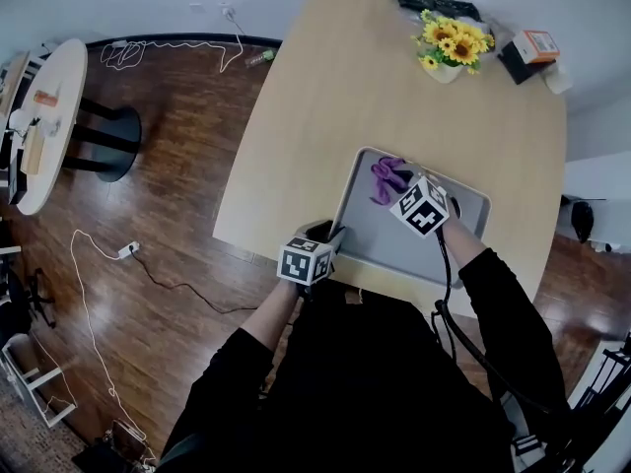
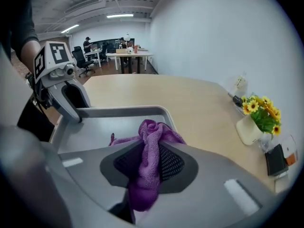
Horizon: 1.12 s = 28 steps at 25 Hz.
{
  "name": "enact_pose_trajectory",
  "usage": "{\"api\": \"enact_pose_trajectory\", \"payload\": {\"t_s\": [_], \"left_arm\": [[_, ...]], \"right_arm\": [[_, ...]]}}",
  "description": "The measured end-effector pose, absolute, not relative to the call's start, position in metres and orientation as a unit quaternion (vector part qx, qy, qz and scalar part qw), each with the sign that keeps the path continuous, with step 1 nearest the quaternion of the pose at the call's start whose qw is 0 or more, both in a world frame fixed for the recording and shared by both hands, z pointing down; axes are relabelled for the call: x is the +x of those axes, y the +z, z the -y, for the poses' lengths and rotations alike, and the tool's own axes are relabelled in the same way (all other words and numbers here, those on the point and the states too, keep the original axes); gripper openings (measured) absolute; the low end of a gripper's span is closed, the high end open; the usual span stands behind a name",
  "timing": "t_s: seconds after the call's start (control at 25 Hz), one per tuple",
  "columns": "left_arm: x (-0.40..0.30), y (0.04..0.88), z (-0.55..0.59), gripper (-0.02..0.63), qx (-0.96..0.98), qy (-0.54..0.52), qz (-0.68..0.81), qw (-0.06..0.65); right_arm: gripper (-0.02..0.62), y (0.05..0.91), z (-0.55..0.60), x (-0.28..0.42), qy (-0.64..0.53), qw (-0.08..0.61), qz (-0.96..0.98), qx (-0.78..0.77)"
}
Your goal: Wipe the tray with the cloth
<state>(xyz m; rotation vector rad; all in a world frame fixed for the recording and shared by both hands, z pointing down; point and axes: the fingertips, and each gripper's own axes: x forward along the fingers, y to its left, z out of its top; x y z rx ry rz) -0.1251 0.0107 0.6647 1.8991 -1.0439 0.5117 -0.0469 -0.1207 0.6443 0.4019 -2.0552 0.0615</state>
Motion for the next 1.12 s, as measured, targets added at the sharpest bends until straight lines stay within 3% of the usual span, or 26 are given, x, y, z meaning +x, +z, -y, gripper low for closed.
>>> {"api": "enact_pose_trajectory", "payload": {"t_s": [0.56, 0.84, 1.12], "left_arm": [[-0.126, 0.665, -0.013, 0.123, 0.759, 0.2, 0.403, 0.471], [-0.153, 0.631, -0.009, 0.137, 0.768, 0.171, 0.461, 0.411], [-0.192, 0.622, -0.058, 0.14, 0.727, 0.134, 0.499, 0.452]], "right_arm": [[0.075, 0.648, -0.052, -0.095, 0.021, 0.494, 0.869, 0.019], [0.083, 0.648, -0.014, -0.087, 0.051, 0.492, 0.869, -0.013], [0.084, 0.651, 0.125, -0.081, 0.042, 0.495, 0.863, 0.088]]}}
